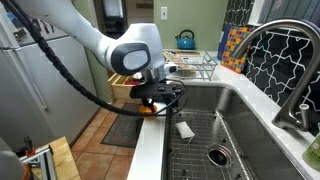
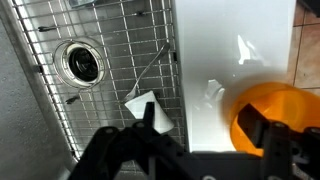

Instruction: Turn the orange bowl upside down on the kitchen counter

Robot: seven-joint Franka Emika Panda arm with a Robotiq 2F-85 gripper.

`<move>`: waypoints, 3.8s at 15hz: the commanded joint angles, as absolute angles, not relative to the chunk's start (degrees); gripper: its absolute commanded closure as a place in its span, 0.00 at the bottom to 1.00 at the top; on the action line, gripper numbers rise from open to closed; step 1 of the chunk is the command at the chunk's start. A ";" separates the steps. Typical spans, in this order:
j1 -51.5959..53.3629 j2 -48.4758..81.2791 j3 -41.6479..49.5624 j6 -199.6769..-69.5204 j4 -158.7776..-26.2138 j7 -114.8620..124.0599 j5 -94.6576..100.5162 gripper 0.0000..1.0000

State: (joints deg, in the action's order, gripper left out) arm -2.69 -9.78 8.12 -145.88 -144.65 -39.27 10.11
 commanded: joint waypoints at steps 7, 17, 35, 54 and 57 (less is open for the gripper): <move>-3.05 -8.51 7.73 -146.28 -144.23 -38.11 10.43 0.81; -4.92 -14.01 1.81 -137.22 -142.05 -26.67 38.30 0.97; 0.44 -15.75 -3.19 -126.64 -144.92 -14.13 65.61 0.98; 9.53 -15.60 -7.96 -115.53 -158.17 14.62 96.15 0.96; 9.63 -15.33 -8.06 -115.14 -158.15 15.02 96.18 0.96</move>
